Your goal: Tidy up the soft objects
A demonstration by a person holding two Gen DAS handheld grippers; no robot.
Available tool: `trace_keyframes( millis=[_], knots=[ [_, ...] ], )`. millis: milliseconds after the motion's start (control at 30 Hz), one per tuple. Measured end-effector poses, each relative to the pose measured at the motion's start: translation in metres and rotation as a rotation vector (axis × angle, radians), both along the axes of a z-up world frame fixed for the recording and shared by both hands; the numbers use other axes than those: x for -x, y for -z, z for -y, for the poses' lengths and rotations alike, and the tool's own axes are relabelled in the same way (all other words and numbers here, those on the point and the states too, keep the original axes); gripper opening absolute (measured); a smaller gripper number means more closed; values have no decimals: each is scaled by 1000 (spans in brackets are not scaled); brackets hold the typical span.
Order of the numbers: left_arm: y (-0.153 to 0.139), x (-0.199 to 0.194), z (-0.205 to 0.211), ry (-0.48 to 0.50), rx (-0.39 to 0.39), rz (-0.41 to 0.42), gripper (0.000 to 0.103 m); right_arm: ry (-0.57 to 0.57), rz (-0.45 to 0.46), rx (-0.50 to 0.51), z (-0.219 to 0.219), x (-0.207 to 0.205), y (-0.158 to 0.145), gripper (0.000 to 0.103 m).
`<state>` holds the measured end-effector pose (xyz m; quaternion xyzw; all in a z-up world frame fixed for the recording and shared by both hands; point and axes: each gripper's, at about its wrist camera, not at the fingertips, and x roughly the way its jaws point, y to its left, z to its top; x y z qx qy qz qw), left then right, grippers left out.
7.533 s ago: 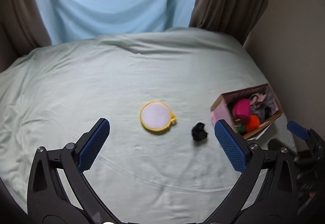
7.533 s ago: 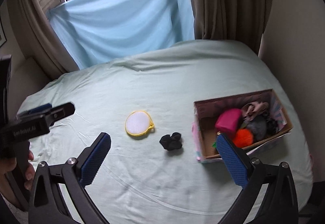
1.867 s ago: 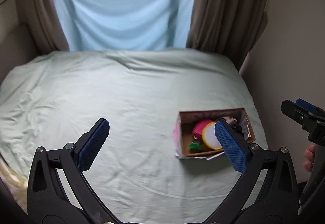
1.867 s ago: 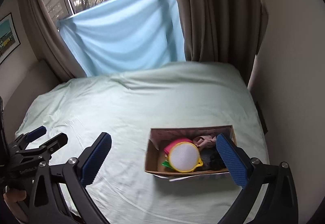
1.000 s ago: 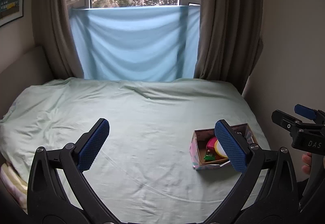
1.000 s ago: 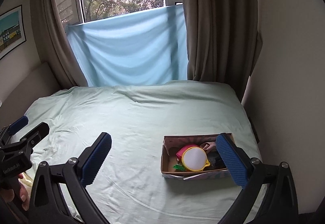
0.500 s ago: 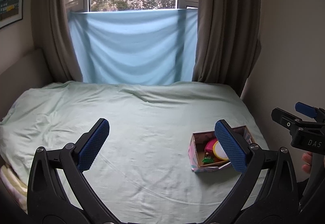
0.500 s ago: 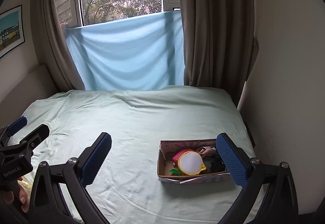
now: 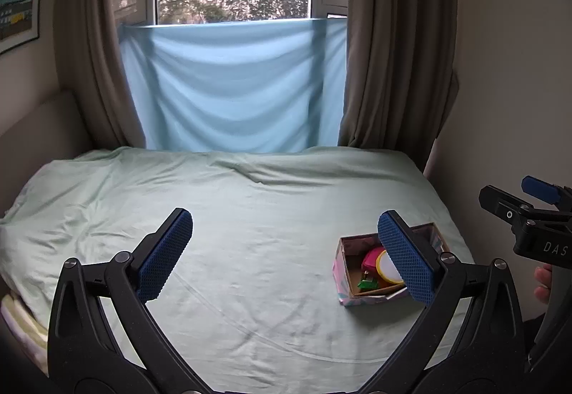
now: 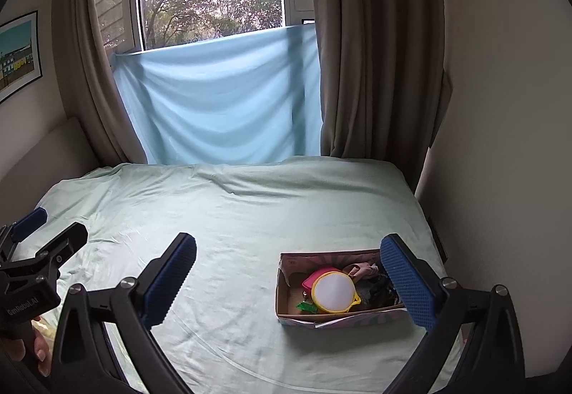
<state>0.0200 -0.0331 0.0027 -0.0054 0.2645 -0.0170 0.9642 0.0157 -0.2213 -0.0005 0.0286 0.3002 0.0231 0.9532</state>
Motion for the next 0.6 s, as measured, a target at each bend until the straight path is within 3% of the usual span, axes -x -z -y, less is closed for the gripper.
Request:
trace_keyframes(
  millis=[600],
  knots=[
    [-2, 1, 0, 8, -6, 12, 103, 14, 14, 2, -3, 3, -5, 103]
  ],
)
